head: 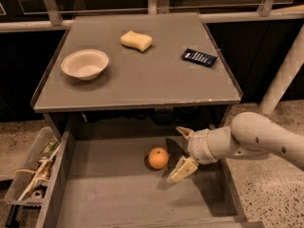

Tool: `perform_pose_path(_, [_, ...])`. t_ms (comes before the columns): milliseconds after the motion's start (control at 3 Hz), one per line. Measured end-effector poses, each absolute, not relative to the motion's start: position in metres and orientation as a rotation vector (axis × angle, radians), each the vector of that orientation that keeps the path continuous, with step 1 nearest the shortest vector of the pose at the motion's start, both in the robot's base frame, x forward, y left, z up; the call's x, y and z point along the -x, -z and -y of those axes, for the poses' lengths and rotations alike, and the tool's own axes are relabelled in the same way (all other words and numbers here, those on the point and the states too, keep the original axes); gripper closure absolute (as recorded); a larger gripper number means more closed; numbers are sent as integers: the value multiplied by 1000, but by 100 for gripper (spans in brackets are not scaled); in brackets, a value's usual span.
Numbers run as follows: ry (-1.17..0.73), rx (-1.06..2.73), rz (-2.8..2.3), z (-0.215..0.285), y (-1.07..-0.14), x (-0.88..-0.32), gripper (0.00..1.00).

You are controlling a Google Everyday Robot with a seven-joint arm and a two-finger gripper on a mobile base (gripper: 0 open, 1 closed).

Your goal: Pick orange from top drawer and place on counter

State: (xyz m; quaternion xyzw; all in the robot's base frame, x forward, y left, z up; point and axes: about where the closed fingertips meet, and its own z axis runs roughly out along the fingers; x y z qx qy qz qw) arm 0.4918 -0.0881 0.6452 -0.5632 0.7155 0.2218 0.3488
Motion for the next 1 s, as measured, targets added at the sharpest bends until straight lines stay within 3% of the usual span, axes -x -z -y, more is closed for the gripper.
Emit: perform_pose_path(1000, [-519, 1433, -1772, 59, -614, -500, 0])
